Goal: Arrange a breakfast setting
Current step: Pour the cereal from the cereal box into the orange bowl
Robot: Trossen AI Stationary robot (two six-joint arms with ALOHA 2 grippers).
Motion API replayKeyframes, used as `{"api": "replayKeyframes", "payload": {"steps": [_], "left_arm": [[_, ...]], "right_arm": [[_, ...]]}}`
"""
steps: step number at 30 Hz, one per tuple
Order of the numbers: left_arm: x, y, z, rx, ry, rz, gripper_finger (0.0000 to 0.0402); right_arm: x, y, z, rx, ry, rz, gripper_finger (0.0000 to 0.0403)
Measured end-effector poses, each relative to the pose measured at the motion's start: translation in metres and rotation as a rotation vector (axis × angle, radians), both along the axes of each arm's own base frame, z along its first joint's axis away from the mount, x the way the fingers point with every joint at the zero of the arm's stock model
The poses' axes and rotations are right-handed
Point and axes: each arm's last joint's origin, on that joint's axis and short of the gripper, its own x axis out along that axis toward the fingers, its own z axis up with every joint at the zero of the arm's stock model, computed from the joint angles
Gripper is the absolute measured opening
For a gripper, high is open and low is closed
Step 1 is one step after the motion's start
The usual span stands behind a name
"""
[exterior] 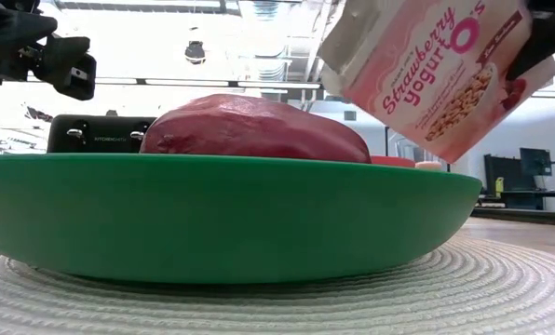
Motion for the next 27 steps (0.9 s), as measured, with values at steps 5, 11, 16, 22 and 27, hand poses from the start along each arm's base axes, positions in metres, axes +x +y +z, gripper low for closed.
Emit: {"api": "replayKeyframes", "payload": {"steps": [5, 11, 16, 22, 27], "left_arm": [[0.000, 0.000, 0.000, 0.000, 0.001, 0.000, 0.0144], [0.000, 0.000, 0.000, 0.000, 0.000, 0.000, 0.0144], [0.000, 0.000, 0.000, 0.000, 0.000, 0.000, 0.0144], [0.000, 0.000, 0.000, 0.000, 0.000, 0.000, 0.0144], [0.000, 0.000, 0.000, 0.000, 0.000, 0.000, 0.0144]], "right_arm": [[0.007, -0.003, -0.002, -0.073, 0.061, 0.005, 0.0197], [0.015, -0.010, -0.005, -0.112, 0.127, -0.025, 0.0197], [0.019, -0.009, 0.001, -0.097, 0.118, -0.030, 0.0197], [0.019, -0.010, 0.004, -0.094, 0.124, -0.020, 0.0197], [0.020, -0.011, 0.004, -0.092, 0.129, -0.029, 0.0197]]}}
